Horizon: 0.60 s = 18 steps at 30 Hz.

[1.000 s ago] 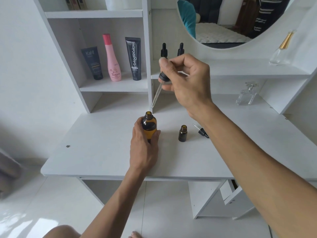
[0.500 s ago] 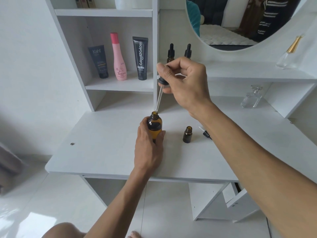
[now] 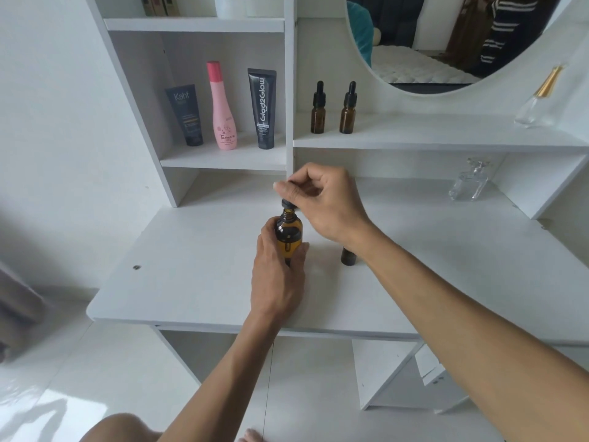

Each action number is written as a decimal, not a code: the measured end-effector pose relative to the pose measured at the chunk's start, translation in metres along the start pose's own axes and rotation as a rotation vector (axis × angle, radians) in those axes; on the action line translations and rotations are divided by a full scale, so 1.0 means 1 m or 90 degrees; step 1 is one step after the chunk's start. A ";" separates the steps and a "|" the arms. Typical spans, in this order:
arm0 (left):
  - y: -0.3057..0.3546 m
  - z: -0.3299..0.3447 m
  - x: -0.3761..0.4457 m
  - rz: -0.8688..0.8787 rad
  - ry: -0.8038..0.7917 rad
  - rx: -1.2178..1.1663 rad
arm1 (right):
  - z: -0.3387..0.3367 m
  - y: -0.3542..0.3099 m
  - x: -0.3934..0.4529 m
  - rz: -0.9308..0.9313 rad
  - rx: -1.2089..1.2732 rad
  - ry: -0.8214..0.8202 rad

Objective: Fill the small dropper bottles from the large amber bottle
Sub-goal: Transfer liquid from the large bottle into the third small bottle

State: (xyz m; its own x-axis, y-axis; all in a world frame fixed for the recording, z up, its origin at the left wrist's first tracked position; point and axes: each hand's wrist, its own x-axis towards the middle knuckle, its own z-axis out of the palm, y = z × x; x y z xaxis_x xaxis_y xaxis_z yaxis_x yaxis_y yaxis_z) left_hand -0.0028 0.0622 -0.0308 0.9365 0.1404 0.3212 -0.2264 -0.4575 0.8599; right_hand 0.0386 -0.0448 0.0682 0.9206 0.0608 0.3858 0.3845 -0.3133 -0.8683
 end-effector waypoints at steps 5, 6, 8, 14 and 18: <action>0.000 0.000 0.000 0.004 -0.006 -0.001 | 0.004 0.011 -0.005 0.027 -0.020 -0.013; 0.000 0.000 0.000 0.005 -0.007 0.000 | 0.004 0.012 -0.005 0.029 -0.023 -0.013; -0.001 0.000 0.001 0.005 -0.007 0.002 | 0.004 0.012 -0.005 0.030 -0.028 -0.013; 0.000 -0.001 0.000 0.006 -0.004 -0.004 | 0.003 0.010 -0.007 0.032 -0.039 -0.015; 0.000 -0.001 -0.001 0.006 0.003 -0.004 | 0.000 0.007 -0.009 0.039 -0.045 -0.019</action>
State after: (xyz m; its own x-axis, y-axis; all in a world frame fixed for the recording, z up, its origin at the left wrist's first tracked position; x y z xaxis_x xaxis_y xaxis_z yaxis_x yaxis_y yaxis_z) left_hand -0.0036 0.0628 -0.0307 0.9330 0.1404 0.3314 -0.2370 -0.4535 0.8592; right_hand 0.0333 -0.0481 0.0585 0.9444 0.0667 0.3219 0.3221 -0.3840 -0.8653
